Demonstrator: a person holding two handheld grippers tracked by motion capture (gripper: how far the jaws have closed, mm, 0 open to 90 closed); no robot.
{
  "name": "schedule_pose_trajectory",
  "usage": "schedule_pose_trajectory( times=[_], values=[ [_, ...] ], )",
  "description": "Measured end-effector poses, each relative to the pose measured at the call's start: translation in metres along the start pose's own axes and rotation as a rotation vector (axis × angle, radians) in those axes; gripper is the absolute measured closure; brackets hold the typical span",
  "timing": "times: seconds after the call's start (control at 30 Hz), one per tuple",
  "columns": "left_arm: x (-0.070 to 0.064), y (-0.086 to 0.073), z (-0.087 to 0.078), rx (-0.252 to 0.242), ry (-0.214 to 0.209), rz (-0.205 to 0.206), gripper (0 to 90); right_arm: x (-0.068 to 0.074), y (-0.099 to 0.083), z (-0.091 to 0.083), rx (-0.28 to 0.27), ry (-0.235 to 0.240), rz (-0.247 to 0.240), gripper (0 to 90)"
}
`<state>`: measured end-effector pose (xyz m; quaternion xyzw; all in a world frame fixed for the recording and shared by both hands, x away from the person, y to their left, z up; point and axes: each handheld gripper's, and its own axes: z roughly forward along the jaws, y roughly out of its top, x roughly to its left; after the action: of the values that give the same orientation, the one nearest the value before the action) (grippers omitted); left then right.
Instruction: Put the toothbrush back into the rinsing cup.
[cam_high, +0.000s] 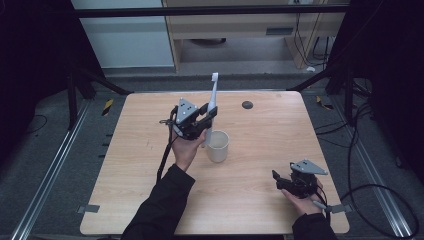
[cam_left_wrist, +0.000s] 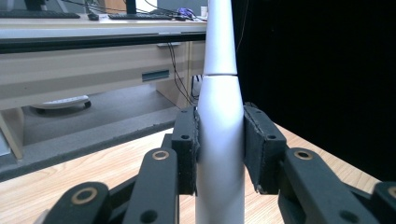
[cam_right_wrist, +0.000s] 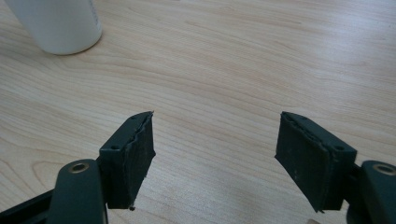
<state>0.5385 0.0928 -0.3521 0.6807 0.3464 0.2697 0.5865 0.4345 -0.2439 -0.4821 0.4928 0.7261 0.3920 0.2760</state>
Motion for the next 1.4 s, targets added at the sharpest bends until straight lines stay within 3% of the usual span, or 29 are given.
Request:
schedule_pose_trajectory(
  times=[0.37, 0.63, 1.4],
  values=[
    [-0.007, -0.004, 0.020, 0.018, -0.015, 0.014, 66.7, 0.000, 0.000, 0.000, -0.002, 0.003, 0.002, 27.8],
    [-0.004, -0.014, 0.034, 0.047, -0.028, 0.005, 66.7, 0.000, 0.000, 0.000, -0.001, 0.003, 0.002, 27.9],
    [-0.001, -0.055, 0.042, 0.132, -0.038, 0.004, 66.6, 0.001, -0.001, 0.002, 0.008, 0.000, -0.003, 28.0]
  ],
)
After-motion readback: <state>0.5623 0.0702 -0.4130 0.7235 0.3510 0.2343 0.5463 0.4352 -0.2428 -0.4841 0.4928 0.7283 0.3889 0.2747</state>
